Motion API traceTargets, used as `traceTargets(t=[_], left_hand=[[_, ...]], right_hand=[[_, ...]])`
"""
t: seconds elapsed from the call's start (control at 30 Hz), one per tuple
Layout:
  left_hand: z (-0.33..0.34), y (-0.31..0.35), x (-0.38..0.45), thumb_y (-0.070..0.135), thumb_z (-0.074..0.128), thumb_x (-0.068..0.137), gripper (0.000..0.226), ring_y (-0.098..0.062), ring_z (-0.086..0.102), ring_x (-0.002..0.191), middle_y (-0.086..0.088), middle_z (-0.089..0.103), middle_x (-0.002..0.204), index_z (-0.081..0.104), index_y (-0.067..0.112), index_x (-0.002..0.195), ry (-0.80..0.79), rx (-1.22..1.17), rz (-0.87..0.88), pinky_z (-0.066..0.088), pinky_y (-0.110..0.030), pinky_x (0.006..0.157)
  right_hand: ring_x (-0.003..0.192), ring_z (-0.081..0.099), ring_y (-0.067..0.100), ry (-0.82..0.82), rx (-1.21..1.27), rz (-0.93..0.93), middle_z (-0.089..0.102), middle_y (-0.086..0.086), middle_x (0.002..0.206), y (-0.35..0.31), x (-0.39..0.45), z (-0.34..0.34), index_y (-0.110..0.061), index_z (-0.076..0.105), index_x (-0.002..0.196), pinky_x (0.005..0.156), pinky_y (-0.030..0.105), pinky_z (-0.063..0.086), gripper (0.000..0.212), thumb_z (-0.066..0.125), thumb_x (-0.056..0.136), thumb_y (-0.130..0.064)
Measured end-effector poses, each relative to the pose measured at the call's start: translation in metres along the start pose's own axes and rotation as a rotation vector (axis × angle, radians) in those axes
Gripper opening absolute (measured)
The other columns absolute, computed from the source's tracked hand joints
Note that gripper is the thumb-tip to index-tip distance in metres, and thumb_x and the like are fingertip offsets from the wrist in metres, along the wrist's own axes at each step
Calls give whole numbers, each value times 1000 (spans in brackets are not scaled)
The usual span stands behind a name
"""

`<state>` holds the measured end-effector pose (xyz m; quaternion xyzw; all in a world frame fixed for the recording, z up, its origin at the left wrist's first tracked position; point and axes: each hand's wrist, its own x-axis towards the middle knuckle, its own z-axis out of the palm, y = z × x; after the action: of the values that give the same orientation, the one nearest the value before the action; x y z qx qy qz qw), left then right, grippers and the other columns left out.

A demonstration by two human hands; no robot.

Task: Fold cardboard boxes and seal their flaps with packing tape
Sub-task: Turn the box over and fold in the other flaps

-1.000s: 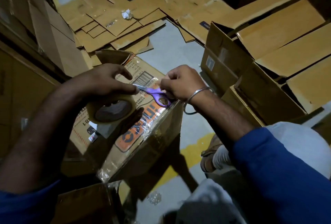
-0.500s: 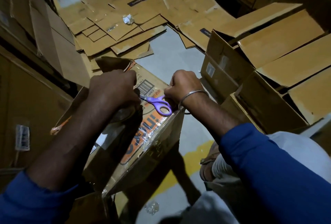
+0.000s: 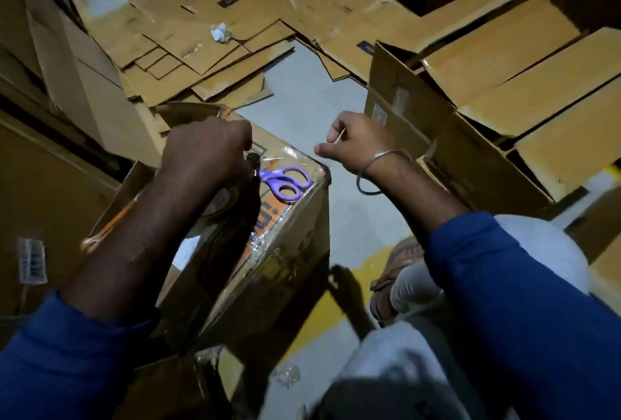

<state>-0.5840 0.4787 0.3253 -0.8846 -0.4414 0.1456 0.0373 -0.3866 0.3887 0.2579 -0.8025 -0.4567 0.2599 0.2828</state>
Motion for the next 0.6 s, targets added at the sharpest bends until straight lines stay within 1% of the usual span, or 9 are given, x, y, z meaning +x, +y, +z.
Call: traceTargets(t=[0.1,0.17,0.23,0.3,0.37,0.43,0.47,0.53,0.6], left_hand=[[0,3,-2,44,81,85,43,-29,65,94,-8,71,107,64,24,119,141,-45,42,40,-35,66],[1,2,-2,47,82,81,39,-31,67,92,-4,73,98,65,26,110,221,-60,66,48,-36,68],[2,6,-3,52,79,82,36,-31,67,85,-1,73,91,64,29,105,284,-50,92,53,-39,67],[-3,20,-6,56,74,84,33,-30,67,80,1,72,85,63,30,102,339,-76,118,51,-36,63],[-12,46,-16,61,69,86,32,-30,67,78,0,71,80,62,32,97,363,-150,171,50,-35,61],[-21,86,-34,68,62,87,34,-28,66,78,2,69,76,60,34,91,303,-235,253,52,-36,62],[-23,110,-43,72,59,87,37,-26,65,78,4,68,76,58,35,89,245,-277,312,52,-36,63],[-22,165,-61,78,53,85,41,-23,64,79,7,66,74,57,38,88,154,-316,449,50,-36,64],[-23,219,-78,77,53,86,41,-19,62,75,9,63,70,58,37,86,91,-338,589,49,-34,63]], right_hand=[[67,56,5,100,81,-61,63,-9,72,23,-24,-20,-16,66,80,59,26,38,15,76,87,-26],[65,58,8,154,107,-112,63,-7,69,38,-42,-37,-15,65,76,62,30,44,18,76,86,-25],[66,62,11,171,135,-149,66,-5,70,50,-61,-56,-16,66,76,64,36,52,18,75,87,-27],[66,64,13,170,173,-180,69,-3,71,58,-79,-77,-17,69,78,67,41,57,17,74,87,-30],[65,62,12,185,209,-204,69,-1,72,64,-98,-99,-15,70,80,66,40,53,18,74,87,-31],[60,57,8,224,234,-214,66,-5,69,74,-119,-121,-13,71,81,63,35,48,19,74,89,-31],[60,57,10,251,233,-209,65,-6,68,82,-132,-132,-13,71,82,62,37,49,20,74,89,-31],[67,62,18,303,199,-186,68,-2,73,105,-158,-152,-16,72,84,65,43,52,19,73,91,-33],[73,64,24,357,190,-120,70,3,78,137,-190,-169,-17,73,85,68,46,52,20,71,91,-36]])
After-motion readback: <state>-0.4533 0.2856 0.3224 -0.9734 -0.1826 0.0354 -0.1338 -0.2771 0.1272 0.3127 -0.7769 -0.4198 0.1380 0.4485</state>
